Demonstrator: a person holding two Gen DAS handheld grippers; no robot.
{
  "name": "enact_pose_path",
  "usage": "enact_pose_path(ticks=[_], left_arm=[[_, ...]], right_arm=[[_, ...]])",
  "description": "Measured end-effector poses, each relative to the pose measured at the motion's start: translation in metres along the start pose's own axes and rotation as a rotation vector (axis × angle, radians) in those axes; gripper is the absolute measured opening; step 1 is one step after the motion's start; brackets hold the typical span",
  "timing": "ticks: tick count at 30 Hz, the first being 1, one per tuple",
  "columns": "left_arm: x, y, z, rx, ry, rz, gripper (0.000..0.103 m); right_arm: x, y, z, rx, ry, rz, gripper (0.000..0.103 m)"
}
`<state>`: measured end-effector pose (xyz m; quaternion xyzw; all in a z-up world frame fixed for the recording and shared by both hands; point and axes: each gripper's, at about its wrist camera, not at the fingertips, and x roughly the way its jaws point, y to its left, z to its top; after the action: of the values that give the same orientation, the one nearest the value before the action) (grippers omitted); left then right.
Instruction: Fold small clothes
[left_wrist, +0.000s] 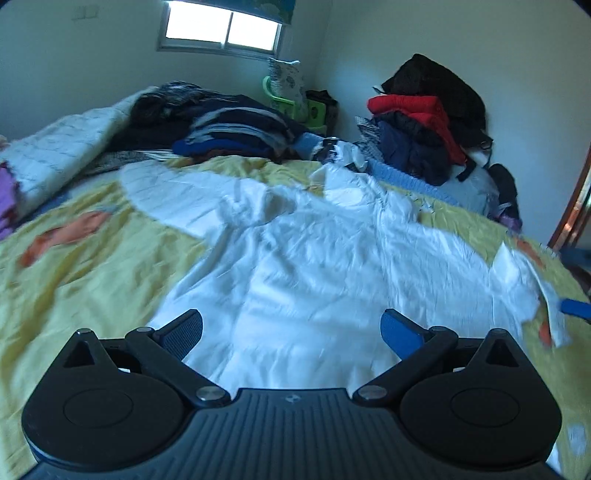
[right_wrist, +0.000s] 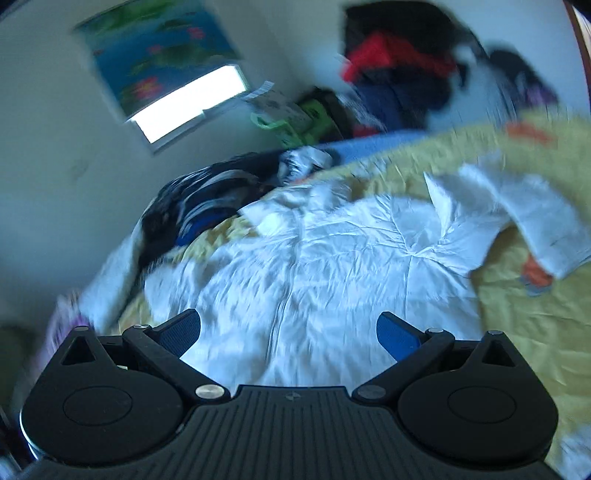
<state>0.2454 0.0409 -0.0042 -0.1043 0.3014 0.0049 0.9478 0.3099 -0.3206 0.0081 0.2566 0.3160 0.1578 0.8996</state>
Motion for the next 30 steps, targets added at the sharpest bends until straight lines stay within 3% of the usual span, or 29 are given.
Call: enact_pose_path(ticks=[4, 8, 14, 17, 20, 22, 24, 28, 30], left_arm=[[0.059, 0.0, 0.006, -0.011, 0.005, -0.047, 0.103], [0.104, 0.01, -0.004, -0.044, 0.013, -0.082, 0.103], [0.136, 0.025, -0.023, -0.07, 0.03, -0.131, 0.103], [0.14, 0.032, -0.029, -0.101, 0.017, -0.158, 0.103], [0.14, 0.04, -0.031, -0.146, 0.0, -0.192, 0.103], [0.139, 0.044, -0.032, -0.173, -0.011, -0.211, 0.103], [0.138, 0.048, -0.033, -0.199, -0.02, -0.229, 0.103], [0.138, 0.053, -0.033, -0.23, -0.03, -0.252, 0.103], [0.138, 0.056, -0.033, -0.244, -0.034, -0.261, 0.103]], right_arm=[[0.072, -0.031, 0.055, 0.132, 0.031, 0.089, 0.102], [0.159, -0.039, 0.113, 0.136, 0.074, 0.081, 0.101], [0.281, -0.036, 0.185, -0.055, 0.143, -0.064, 0.102], [0.335, -0.056, 0.211, -0.006, 0.167, -0.11, 0.101], [0.373, -0.076, 0.222, 0.069, 0.156, -0.125, 0.101], [0.398, -0.084, 0.225, 0.107, 0.162, -0.103, 0.093], [0.42, -0.086, 0.225, 0.116, 0.185, -0.073, 0.087], [0.452, -0.083, 0.219, 0.098, 0.236, -0.066, 0.087], [0.456, -0.079, 0.215, 0.094, 0.219, -0.003, 0.075]])
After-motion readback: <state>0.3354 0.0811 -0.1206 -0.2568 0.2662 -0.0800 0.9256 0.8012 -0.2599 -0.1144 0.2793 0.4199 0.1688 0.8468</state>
